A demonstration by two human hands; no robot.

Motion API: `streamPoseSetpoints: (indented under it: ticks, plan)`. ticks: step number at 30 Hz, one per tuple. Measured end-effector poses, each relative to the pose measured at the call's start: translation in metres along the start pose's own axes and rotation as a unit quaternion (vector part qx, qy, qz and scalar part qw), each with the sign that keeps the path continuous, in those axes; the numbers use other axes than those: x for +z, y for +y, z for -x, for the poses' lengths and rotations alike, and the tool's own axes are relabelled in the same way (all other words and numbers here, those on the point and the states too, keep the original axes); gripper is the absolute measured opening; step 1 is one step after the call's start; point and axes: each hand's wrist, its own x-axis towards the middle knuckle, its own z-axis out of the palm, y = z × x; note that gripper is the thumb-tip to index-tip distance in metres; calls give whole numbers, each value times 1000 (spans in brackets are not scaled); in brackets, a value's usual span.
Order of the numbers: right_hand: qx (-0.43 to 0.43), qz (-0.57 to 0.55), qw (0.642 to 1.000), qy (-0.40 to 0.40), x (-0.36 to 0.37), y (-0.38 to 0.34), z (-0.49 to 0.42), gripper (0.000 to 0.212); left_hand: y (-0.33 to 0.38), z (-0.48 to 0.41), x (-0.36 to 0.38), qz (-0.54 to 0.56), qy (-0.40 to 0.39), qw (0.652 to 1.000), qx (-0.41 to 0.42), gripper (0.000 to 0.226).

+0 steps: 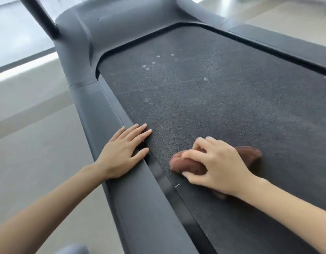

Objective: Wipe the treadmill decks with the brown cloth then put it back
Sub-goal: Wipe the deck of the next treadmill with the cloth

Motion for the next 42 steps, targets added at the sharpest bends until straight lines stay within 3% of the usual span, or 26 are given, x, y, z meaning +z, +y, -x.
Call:
streamPoseSetpoints:
  ticks: [5, 9, 12, 17, 20, 28, 31, 34, 37, 39, 42]
  plan:
    - [169, 53, 984, 8, 28, 36, -112, 41, -11, -11, -3, 3, -10, 1000, 20, 60]
    - [138, 44, 989, -24, 25, 74, -130, 44, -26, -25, -5, 24, 6, 999, 22, 66]
    - [140, 61, 988, 20, 24, 97, -122, 40, -41, -31, -3, 35, 14, 998, 42, 67]
    - [364, 105, 923, 69, 25, 152, -171, 43, -77, -57, -9, 29, 35, 999, -7, 76]
    - [430, 127, 890, 88, 31, 157, -194, 45, -96, -77, -13, 25, 35, 999, -24, 79]
    - [248, 97, 962, 64, 50, 62, -184, 38, -123, -114, -17, 43, 30, 999, 3, 77]
    - [232, 72, 969, 50, 40, 66, -163, 37, -127, -118, -15, 39, 31, 999, 12, 76]
    - [341, 110, 931, 64, 20, 121, -147, 38, -128, -116, -14, 40, 36, 998, 14, 76]
    - [499, 153, 849, 83, 4, 184, -150, 41, -126, -115, -13, 47, 46, 998, 12, 78]
    - [553, 156, 813, 93, 6, 200, -169, 44, -125, -115, -12, 46, 52, 998, 12, 77]
    - [538, 166, 823, 80, 25, 185, -202, 47, -126, -115, -10, 42, 54, 997, 20, 77]
